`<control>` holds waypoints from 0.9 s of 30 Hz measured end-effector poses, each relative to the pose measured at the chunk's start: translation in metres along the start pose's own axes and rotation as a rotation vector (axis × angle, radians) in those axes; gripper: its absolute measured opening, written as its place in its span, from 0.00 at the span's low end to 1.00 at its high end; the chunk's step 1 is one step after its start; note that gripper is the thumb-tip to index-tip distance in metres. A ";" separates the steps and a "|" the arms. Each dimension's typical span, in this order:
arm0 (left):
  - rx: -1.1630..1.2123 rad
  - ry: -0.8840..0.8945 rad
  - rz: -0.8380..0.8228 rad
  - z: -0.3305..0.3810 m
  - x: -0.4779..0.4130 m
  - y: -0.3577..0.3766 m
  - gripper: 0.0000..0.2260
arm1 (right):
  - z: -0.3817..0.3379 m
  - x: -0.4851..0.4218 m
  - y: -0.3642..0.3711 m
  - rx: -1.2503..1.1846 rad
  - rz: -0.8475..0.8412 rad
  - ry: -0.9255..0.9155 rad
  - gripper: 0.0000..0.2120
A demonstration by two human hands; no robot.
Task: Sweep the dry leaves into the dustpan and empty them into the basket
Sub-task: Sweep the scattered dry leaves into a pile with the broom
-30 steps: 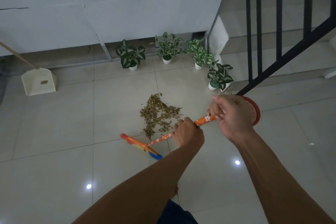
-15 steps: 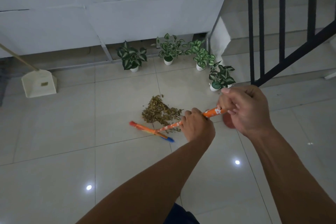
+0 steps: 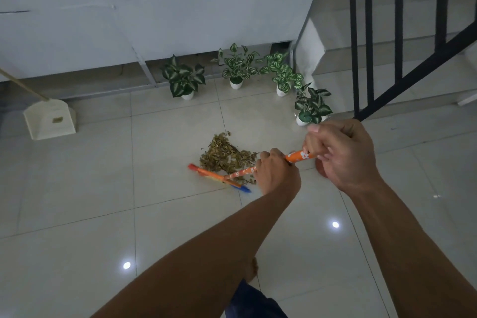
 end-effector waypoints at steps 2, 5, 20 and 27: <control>-0.066 0.044 0.002 0.000 -0.001 -0.016 0.11 | -0.007 -0.002 0.005 -0.033 0.035 -0.001 0.22; -0.172 0.083 -0.031 -0.013 -0.010 -0.039 0.11 | -0.003 -0.007 0.021 -0.099 0.129 0.029 0.23; -0.502 0.356 -0.456 -0.087 -0.086 -0.063 0.08 | 0.078 0.010 0.102 -0.016 0.770 0.238 0.22; -0.709 0.548 -0.450 -0.052 -0.093 -0.075 0.17 | 0.040 -0.003 0.095 -0.196 0.917 0.137 0.25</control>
Point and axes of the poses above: each hand's wrist, its own x-axis away from the middle knuckle, its own y-axis out of the palm, z = x × y, the point moved 5 cm from there along -x, towards the middle knuckle, and after that the axes turned 6 degrees about -z, right-handed, at the moved point
